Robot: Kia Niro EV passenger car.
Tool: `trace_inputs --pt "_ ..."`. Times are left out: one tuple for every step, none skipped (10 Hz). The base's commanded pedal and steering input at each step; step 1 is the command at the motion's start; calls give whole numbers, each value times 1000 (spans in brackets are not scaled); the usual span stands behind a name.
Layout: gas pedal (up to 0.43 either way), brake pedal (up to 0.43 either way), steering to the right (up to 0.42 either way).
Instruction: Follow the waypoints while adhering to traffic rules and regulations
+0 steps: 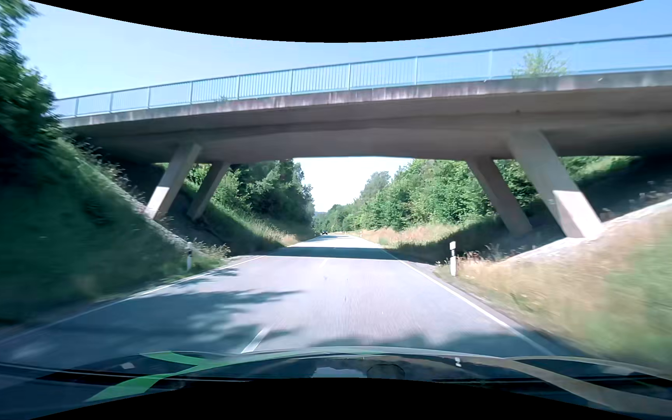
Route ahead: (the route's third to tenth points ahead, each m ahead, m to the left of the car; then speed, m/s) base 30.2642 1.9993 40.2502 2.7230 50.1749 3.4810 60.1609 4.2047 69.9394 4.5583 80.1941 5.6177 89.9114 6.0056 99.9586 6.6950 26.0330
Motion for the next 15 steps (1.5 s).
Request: trace_inputs --pt "240 0 -6" --pt "240 0 -6" --pt "240 0 -6" --pt "240 0 -6" --pt "240 0 -6" --pt "240 0 -6" --pt "240 0 -6" --pt "240 0 -6" --pt "248 0 -6" --pt "248 0 -6" --pt "248 0 -6" --pt "220 0 -6" --pt "177 0 -6" --pt "177 0 -6" --pt "189 0 -6"
